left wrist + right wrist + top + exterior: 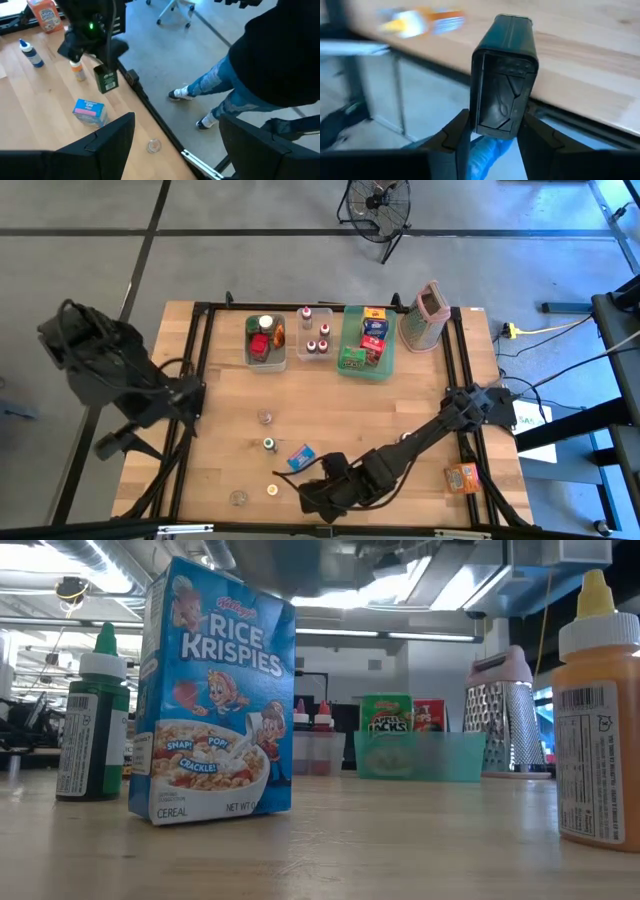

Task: Pick & Place Kitchen Items
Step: Put the black seasoning can into the gray bin

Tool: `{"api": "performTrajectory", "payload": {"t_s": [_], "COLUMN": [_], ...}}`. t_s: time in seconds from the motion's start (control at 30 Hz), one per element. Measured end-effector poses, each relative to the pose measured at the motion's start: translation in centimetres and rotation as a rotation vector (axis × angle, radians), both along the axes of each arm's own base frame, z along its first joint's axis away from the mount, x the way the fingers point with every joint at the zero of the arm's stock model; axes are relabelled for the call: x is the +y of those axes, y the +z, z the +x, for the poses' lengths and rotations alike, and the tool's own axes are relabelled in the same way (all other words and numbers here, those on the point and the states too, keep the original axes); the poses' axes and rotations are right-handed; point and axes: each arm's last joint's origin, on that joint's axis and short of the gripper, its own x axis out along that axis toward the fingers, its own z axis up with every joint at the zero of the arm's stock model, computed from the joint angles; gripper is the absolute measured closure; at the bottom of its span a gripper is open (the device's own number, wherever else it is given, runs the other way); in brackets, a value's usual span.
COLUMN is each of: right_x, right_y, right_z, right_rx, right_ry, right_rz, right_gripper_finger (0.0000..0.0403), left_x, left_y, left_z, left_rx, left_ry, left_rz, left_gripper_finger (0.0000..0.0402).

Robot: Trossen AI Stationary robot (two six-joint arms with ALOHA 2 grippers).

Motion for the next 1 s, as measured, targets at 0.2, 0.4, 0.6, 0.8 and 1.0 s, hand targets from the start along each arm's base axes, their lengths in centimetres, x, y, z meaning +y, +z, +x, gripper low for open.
{"api": "performTrajectory", "payload": {"t_s": [0.2, 0.4, 0.6, 0.8, 1.0], "right_x": [0.4, -0.9, -3.1, -5.5, -7.9], "right_y": [5.4, 7.9, 9.9, 12.9, 15.8], "right_z": [-0.1, 0.7, 1.4, 0.6, -1.2], "right_rx": [-0.275, -0.474, -0.626, -0.754, -0.827], "right_ry": [0.146, 0.274, 0.458, 0.643, 0.786], "right_rz": [-0.043, -0.118, -0.297, -0.482, -0.654], "right_gripper_finger": [0.0274, 0.0274, 0.0274, 0.0274, 0.0274], "left_x": [0.4, -0.4, -1.0, -1.8, -3.1], "left_y": [0.3, 0.2, -0.1, -0.6, -1.5], "left_z": [-1.1, -1.5, -0.5, 0.6, 2.6], "left_rx": [-0.012, -0.009, -0.053, -0.053, -0.040], "left_ry": [-0.003, -0.039, 0.092, 0.251, 0.370], "left_rz": [-0.021, -0.015, 0.054, 0.072, 0.107], "left_gripper_finger": [0.0116, 0.0116, 0.0116, 0.0116, 0.0116]}}
